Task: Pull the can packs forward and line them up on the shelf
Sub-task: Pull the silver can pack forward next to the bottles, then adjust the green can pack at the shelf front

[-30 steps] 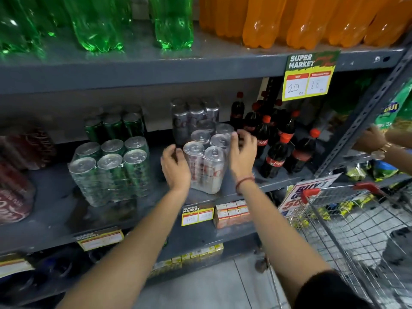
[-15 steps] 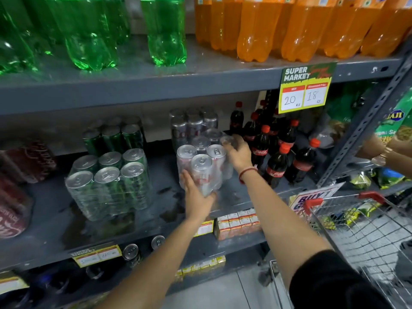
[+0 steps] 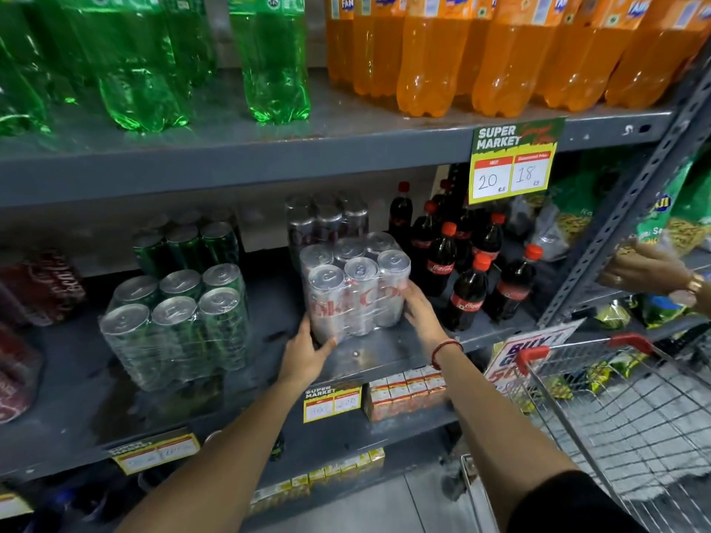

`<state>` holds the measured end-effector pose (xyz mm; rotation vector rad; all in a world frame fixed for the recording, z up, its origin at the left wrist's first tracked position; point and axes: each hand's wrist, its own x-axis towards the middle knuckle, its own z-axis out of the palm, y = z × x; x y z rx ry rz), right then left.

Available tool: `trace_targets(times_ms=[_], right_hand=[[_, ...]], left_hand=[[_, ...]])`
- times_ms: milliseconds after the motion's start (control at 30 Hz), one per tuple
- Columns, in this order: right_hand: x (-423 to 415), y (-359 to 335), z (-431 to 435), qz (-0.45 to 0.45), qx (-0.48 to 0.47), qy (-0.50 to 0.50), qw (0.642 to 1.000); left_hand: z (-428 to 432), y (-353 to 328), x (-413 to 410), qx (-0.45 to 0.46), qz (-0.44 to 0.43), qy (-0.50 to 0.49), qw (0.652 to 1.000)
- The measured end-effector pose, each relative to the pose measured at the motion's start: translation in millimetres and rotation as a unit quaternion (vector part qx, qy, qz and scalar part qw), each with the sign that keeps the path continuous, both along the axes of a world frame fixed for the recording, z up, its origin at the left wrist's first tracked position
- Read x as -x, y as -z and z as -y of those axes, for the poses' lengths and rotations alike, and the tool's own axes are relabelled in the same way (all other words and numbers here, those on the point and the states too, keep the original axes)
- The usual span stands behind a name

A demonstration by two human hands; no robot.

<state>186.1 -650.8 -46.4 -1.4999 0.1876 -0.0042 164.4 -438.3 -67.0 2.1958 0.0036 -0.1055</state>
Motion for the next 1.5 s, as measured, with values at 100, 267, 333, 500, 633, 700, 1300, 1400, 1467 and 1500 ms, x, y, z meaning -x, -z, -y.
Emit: trace_targets(times_ms=[100, 267, 333, 500, 633, 700, 1300, 1400, 1467, 1500], right_hand=[[-3.8, 15.7, 8.9, -0.012, 0.103, -0.068, 0.992], [-9.7, 41.0, 13.9, -0.029, 0.232, -0.065, 0.970], [-4.1, 38.0, 10.6, -0.024, 0.248, -0.046, 0.967], [24.6, 36.0, 4.1, 0.013, 0.261, 0.006, 0.965], [48.5, 35.1, -0.6, 0.040, 0.224, 0.038, 0.973], [56.4, 36.1, -1.4, 0.046, 0.226, 0.051, 0.972], [81.3, 45.6, -33.3, 0.011, 0.255, 0.192, 0.948], [101.7, 53.4, -85.1, 0.011, 0.232, 0.308, 0.923], [107.7, 58.3, -126.2, 0.047, 0.228, 0.321, 0.918], [109.1, 58.6, -147.2, 0.056, 0.221, 0.314, 0.922]], left_hand=[[0.8, 2.3, -1.6, -0.026, -0.017, 0.006, 1.000], [7.2, 6.0, 4.1, -0.038, -0.021, -0.008, 0.999], [5.3, 8.3, 5.1, -0.046, -0.015, -0.012, 0.999], [0.3, 16.0, 17.6, -0.052, 0.008, -0.009, 0.999], [0.0, 21.3, 33.3, -0.040, 0.044, -0.014, 0.998], [1.4, 22.0, 40.0, -0.029, 0.062, -0.023, 0.997], [-7.2, 15.3, 41.9, 0.046, 0.068, -0.037, 0.996], [-30.8, 10.7, 44.6, 0.098, 0.090, -0.056, 0.990], [-56.1, 8.9, 51.2, 0.132, 0.117, -0.103, 0.979], [-71.0, 8.8, 56.0, 0.140, 0.134, -0.135, 0.972]])
